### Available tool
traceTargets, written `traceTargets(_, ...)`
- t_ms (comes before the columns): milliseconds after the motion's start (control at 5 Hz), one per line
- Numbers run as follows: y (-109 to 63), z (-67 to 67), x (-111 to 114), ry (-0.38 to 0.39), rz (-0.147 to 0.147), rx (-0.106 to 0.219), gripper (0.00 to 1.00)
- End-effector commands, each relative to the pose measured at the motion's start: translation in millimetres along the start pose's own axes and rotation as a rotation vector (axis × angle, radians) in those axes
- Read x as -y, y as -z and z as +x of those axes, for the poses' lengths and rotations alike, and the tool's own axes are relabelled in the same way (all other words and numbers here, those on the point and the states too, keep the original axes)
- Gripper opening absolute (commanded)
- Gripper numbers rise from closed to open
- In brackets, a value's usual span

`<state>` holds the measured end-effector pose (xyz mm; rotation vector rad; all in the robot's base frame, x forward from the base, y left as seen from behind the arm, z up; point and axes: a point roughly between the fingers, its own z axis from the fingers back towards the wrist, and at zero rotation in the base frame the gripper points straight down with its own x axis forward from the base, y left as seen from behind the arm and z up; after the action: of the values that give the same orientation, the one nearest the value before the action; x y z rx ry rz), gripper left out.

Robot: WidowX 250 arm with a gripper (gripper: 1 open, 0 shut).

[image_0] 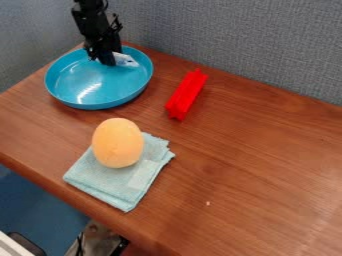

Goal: Put the toothpaste on the blue plate

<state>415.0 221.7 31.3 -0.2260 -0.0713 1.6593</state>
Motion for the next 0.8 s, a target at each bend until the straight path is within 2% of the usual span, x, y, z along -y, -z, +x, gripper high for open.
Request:
traceTargets(0,-31.0,5.3,11.8,0.007,-0.068,0.038,0.0)
traceTargets(600,-33.3,4.6,12.0,0.01,-0.063,0.035,0.0)
